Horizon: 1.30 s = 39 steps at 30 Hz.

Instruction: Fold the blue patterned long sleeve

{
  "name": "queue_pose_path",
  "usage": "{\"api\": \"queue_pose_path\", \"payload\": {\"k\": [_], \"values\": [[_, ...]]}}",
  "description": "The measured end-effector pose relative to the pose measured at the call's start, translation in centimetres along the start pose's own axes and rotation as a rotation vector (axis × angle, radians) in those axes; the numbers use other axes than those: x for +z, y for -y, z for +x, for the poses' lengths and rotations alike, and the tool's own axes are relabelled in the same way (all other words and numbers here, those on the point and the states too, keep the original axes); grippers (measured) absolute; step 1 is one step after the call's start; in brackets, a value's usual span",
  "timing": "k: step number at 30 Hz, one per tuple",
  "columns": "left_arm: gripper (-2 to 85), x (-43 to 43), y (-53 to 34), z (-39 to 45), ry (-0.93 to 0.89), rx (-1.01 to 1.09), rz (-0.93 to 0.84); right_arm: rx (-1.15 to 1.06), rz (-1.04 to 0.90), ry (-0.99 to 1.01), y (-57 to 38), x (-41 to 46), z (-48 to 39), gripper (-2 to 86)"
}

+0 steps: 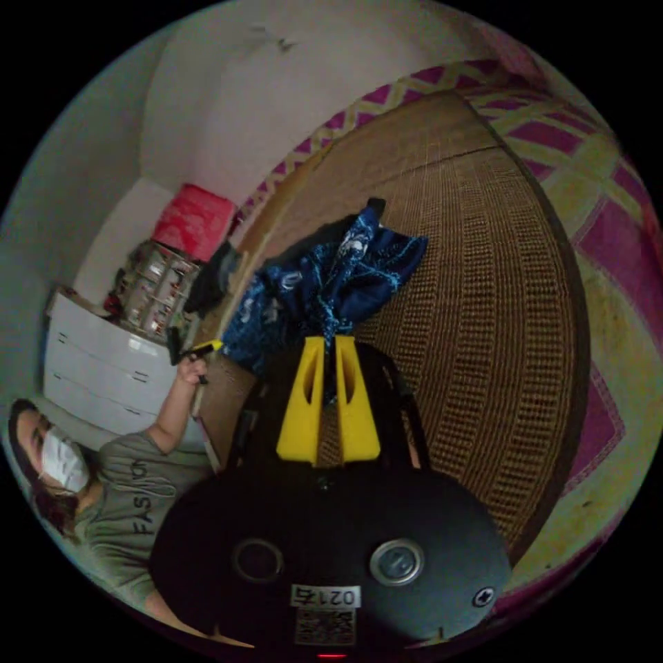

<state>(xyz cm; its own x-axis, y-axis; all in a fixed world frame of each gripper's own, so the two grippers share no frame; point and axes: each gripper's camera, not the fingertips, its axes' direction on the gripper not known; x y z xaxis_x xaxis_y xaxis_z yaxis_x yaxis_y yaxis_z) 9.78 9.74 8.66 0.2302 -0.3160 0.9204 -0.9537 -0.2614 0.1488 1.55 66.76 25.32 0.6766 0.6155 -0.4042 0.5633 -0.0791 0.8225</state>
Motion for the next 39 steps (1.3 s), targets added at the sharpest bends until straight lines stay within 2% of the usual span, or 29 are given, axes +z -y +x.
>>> {"api": "queue_pose_path", "payload": {"k": [2, 4, 7, 9, 12, 14, 16, 21, 24, 27, 31, 33, 36, 39], "values": [[-0.8, 0.4, -1.1, -2.8, -0.089, -0.074, -0.054, 0.068, -0.009, 0.096, -1.2, 0.5, 3.1, 1.6], [-0.8, 1.7, -2.2, -4.2, -0.117, -0.119, -0.099, 0.108, -0.097, 0.089, -2.1, 3.0, 5.0, 2.1], [-0.2, 1.2, -3.2, -4.6, -0.175, -0.142, -0.043, 0.109, -0.011, 0.15, -3.5, 2.1, 5.5, 4.2], [1.1, 0.3, -3.8, -4.1, -0.15, -0.114, -0.014, 0.069, 0.015, 0.107, -4.4, 1.1, 4.8, 7.6], [5.9, 0.3, -4.3, -3.1, -0.108, -0.06, -0.049, 0.034, -0.048, 0.075, -5.9, 1.1, 4.0, 10.0], [5.0, 1.7, -4.4, -2.4, -0.111, -0.06, -0.086, 0.024, -0.113, 0.034, -6.5, 3.0, 3.4, 8.1], [0.7, 2.3, -4.5, -2.0, -0.07, -0.084, -0.11, 0.027, -0.106, 0.023, -6.6, 4.0, 3.0, 2.4], [-0.8, -0.4, -5.9, -2.9, -0.077, -0.048, -0.184, 0.106, -0.074, 0.102, -9.0, 5.2, 3.3, 0.0], [-0.9, -4.4, -7.7, -3.4, 0.008, -0.004, -0.237, 0.05, -0.142, 0.2, -13.4, 5.7, 0.7, -0.3], [-0.7, -8.7, -9.6, -3.7, 0.151, 0.034, -0.263, -0.05, -0.311, 0.33, -20.3, 9.8, -5.3, -0.2], [2.2, -13.9, -13.5, -3.9, 0.296, -0.059, -0.122, -0.203, -0.492, 0.481, -29.6, 17.3, -15.3, 1.0], [7.2, -15.8, -15.8, -3.2, 0.219, -0.076, -0.045, -0.268, -0.442, 0.503, -30.6, 16.6, -17.2, 1.8], [14.9, -18.1, -20.6, -0.2, 0.017, -0.054, 0.035, -0.286, -0.177, 0.463, -30.4, 10.4, -15.9, 5.4], [17.2, -18.4, -25.4, 3.9, -0.071, -0.048, 0.032, -0.173, -0.015, 0.225, -29.5, 6.4, -12.3, 11.3]]}}
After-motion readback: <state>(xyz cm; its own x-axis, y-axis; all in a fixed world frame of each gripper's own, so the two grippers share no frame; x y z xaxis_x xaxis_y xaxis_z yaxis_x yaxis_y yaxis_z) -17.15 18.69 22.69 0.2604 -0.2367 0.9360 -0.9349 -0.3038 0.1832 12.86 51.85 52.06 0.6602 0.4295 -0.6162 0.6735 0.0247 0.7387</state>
